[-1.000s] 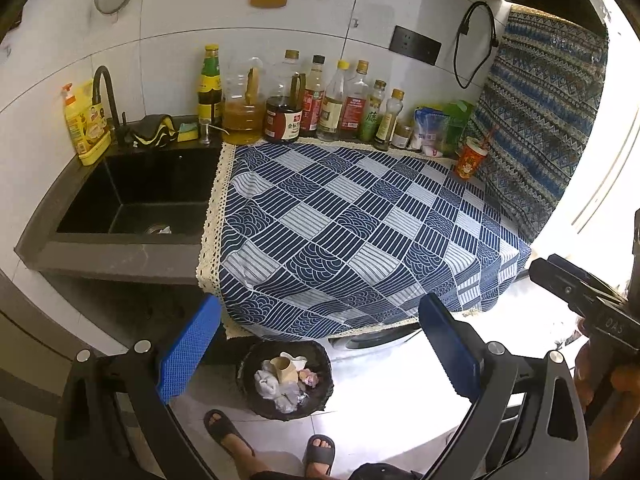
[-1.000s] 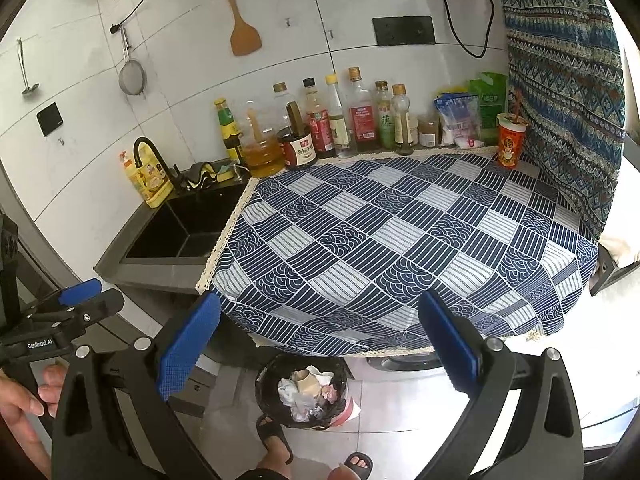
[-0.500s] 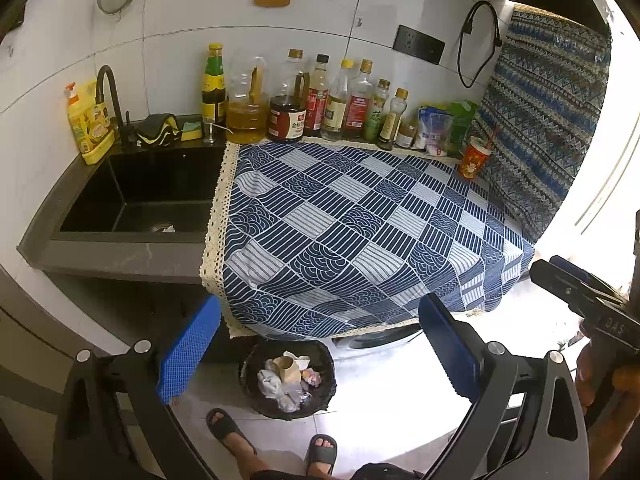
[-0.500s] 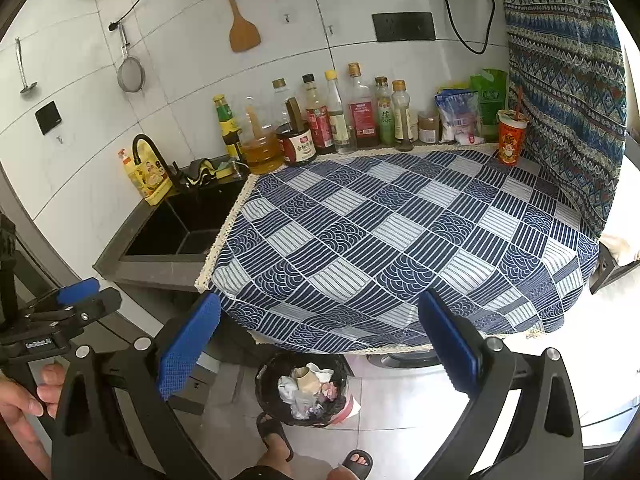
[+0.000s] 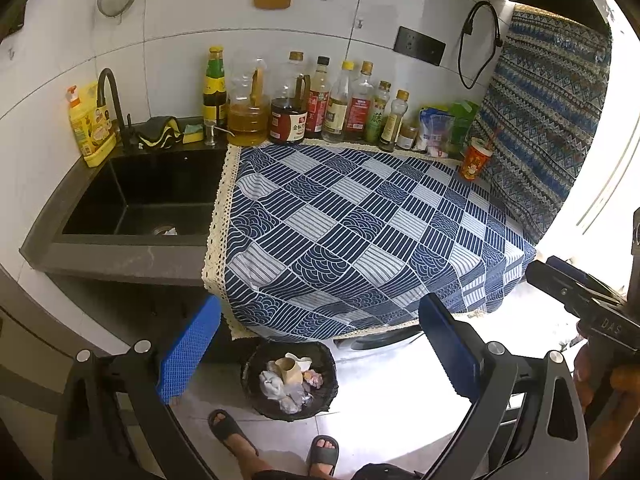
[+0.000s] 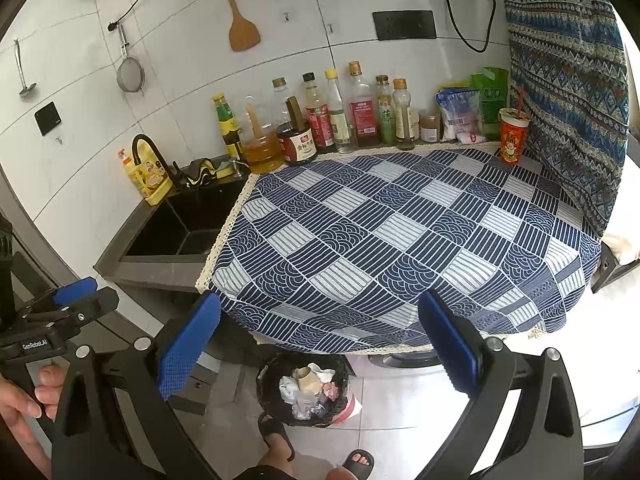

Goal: Collect trash

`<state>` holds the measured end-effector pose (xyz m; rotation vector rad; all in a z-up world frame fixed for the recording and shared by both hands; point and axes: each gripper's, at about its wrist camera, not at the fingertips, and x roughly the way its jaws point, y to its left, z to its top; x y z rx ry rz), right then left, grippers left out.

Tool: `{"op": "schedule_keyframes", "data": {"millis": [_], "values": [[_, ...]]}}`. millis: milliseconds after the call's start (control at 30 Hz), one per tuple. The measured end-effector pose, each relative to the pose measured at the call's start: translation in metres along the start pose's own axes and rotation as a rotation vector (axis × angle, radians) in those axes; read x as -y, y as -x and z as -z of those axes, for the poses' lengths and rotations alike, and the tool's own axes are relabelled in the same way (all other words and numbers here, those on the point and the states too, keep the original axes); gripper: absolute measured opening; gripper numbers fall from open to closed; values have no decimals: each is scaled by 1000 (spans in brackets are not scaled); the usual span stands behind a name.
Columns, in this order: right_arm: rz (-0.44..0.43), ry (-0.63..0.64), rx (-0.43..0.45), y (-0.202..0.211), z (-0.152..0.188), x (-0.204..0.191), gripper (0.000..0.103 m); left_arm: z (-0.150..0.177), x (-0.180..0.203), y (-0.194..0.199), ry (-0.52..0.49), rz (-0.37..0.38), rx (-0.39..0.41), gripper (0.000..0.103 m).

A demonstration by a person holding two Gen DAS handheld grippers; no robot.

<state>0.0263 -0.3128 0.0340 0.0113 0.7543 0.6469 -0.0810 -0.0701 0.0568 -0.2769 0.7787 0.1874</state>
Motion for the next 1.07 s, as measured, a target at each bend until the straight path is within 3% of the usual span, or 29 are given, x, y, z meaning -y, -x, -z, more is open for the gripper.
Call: {"op": "schedule_keyframes", "data": {"millis": [1067], "values": [[-10, 1, -14, -7, 1, 2, 98, -3, 0, 1, 0, -12, -1, 96]]}}
